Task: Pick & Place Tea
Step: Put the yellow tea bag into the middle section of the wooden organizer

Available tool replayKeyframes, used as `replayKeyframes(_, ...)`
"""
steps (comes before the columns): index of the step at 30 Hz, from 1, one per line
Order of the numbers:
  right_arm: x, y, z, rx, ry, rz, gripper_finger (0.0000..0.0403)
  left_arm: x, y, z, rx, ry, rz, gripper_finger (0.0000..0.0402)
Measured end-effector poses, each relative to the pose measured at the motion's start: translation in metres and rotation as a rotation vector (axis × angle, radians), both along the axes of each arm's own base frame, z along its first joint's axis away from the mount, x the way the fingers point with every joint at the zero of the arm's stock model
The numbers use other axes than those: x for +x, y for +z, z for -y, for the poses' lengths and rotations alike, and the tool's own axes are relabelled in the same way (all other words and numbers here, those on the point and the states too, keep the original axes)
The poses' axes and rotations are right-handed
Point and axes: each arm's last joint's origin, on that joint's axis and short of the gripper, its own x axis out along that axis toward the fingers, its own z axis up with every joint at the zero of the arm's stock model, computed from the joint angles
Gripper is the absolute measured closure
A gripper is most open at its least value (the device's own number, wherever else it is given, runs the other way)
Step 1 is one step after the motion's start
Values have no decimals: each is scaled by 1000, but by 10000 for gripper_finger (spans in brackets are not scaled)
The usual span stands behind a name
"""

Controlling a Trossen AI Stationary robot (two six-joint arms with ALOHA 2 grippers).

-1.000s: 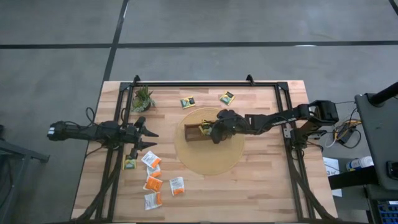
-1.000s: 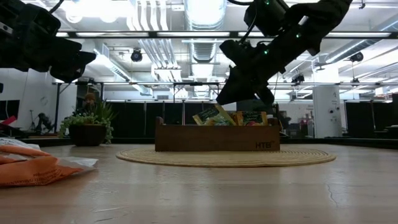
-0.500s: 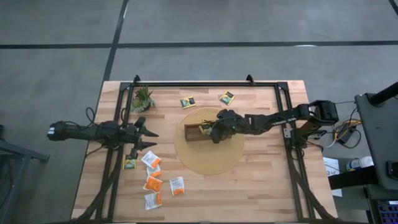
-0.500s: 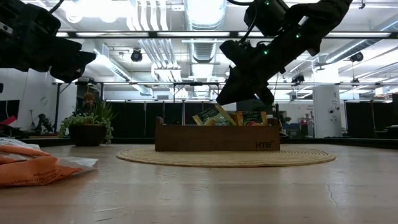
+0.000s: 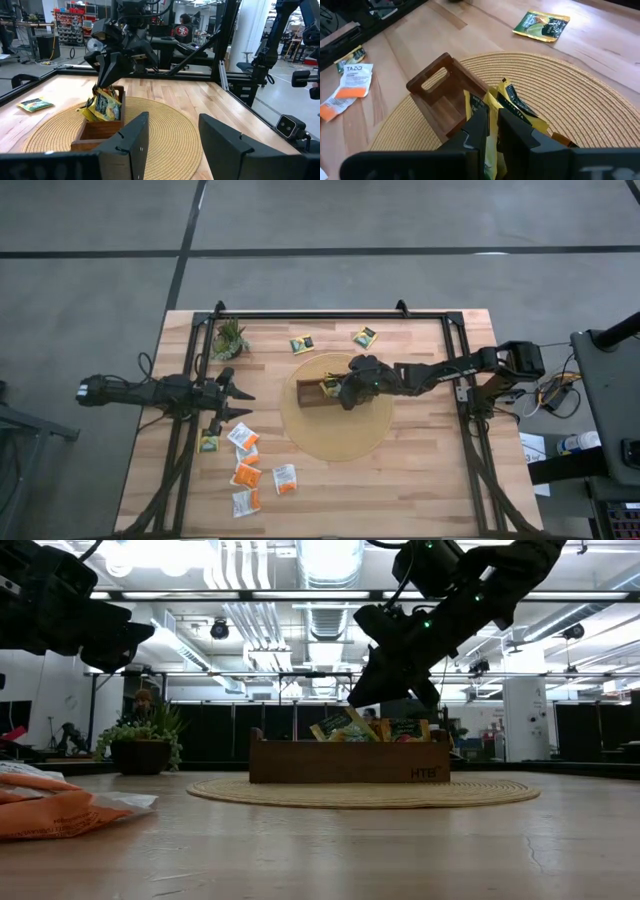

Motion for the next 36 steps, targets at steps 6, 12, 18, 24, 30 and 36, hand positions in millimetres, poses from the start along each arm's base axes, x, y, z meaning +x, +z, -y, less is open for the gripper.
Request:
replayKeyframes(6, 1, -4, 0, 0, -2, -17, 355, 0, 0, 0, 0, 0, 0, 235)
replayKeyframes(12, 5, -16, 2, -5, 6, -46, 356, 0, 0, 0, 0, 0, 0, 235)
replayKeyframes(18, 11, -8, 3, -39, 41, -29, 378, 0, 0, 0, 0, 0, 0, 235)
replayKeyframes(24, 11, -7, 2, -21, 69, -24, 394, 0, 0, 0, 0, 0, -1, 235)
replayKeyframes(30, 11, -7, -1, -80, 127, -42, 394, 0, 0, 0, 0, 0, -1, 235)
replayKeyframes(36, 12, -5, -7, -150, 179, 41, 394, 0, 0, 0, 0, 0, -1, 235)
